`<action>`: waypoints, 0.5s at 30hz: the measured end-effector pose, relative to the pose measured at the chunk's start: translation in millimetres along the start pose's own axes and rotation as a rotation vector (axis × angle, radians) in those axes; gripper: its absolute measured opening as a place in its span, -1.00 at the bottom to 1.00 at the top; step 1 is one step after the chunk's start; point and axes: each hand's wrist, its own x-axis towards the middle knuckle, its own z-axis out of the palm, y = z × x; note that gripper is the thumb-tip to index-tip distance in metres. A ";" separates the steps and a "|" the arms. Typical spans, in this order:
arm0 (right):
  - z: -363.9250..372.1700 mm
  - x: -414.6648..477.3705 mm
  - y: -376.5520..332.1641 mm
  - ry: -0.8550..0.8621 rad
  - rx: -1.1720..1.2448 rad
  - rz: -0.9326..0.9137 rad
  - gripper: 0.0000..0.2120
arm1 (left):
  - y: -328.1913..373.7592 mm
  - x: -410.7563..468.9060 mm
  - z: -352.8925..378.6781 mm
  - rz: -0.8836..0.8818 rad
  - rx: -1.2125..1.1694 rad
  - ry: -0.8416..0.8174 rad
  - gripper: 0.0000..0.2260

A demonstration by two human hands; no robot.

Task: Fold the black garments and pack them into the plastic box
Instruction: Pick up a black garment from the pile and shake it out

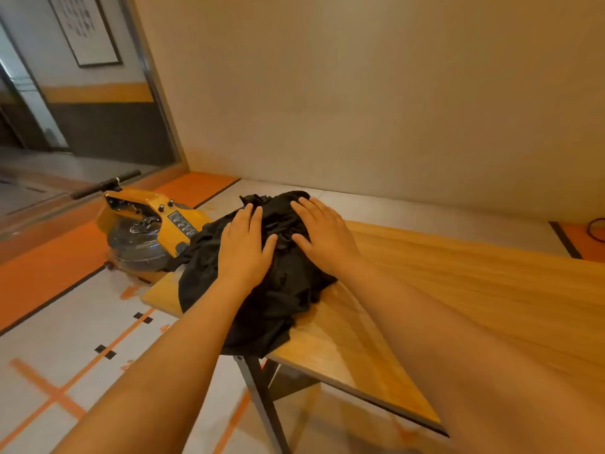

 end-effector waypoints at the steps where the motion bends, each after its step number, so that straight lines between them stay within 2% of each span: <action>1: 2.1 5.7 -2.2 0.006 -0.011 0.005 -0.42 | -2.7 0.8 -0.3 -0.014 -0.045 -0.003 -0.44; 6: 11.5 26.4 -2.8 -0.042 -0.047 0.034 -0.43 | -5.3 3.9 -0.7 -0.034 -0.160 -0.031 -0.51; 12: 14.3 24.6 8.5 0.035 -0.032 0.068 -0.66 | 0.2 9.9 -5.3 0.011 -0.253 -0.002 -0.54; 15: 4.3 21.6 14.3 0.038 0.011 0.048 -0.75 | 6.8 16.0 -2.9 0.036 -0.178 -0.054 -0.67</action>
